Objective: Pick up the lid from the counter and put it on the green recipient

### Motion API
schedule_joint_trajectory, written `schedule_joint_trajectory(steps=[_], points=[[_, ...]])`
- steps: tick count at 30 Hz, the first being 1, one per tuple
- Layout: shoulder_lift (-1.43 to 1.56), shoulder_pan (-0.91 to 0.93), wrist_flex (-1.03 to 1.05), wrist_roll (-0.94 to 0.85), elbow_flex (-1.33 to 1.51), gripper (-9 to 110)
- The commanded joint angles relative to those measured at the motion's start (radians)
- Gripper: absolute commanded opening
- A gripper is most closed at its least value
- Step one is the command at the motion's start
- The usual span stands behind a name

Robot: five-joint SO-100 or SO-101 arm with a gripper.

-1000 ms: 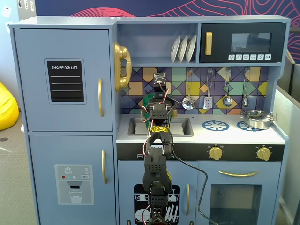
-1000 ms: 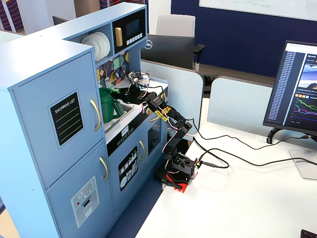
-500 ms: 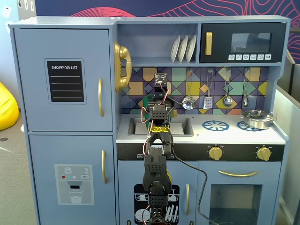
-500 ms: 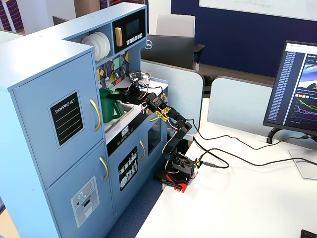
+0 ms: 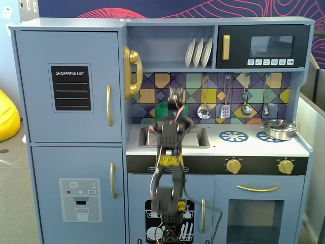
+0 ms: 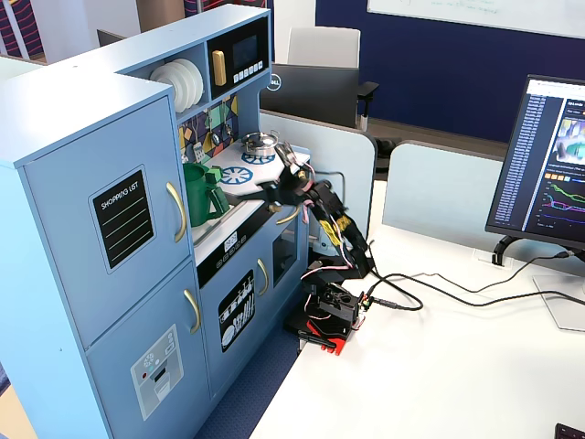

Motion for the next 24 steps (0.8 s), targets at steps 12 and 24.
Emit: schedule_joint_trajectory(steps=[12, 24], points=[[0.356, -0.092, -0.123, 0.023, 1.072, 1], [0.425, -0.169, 0.229, 0.202, 1.233, 4]])
